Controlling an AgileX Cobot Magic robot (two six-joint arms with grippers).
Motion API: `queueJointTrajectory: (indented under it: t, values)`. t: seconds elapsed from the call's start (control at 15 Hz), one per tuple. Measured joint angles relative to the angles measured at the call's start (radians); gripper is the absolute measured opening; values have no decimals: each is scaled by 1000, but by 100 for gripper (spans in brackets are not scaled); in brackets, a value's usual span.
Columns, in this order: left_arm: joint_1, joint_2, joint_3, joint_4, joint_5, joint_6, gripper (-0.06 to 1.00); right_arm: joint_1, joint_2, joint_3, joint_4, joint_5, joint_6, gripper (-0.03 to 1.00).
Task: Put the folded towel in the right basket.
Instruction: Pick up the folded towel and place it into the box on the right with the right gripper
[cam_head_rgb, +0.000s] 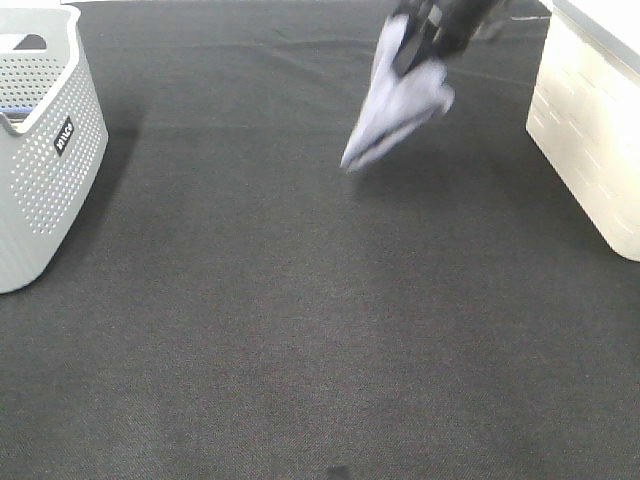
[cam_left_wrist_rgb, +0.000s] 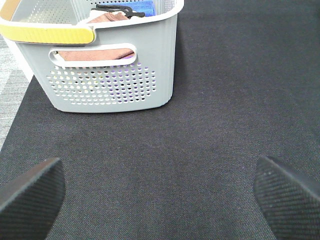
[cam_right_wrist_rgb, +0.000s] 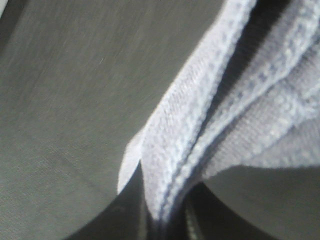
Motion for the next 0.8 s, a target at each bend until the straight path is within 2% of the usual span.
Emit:
queueJointTrajectory:
  t: [0.27, 0.4, 0.8]
  values:
    - [0, 0, 0, 0, 0, 0, 97, -9, -187, 0, -245, 4, 35, 9]
    - [0, 0, 0, 0, 0, 0, 97, -60, -248, -1, -267, 6, 60, 9]
    - [0, 0, 0, 0, 0, 0, 97, -370, -318, -1, -283, 8, 140, 9]
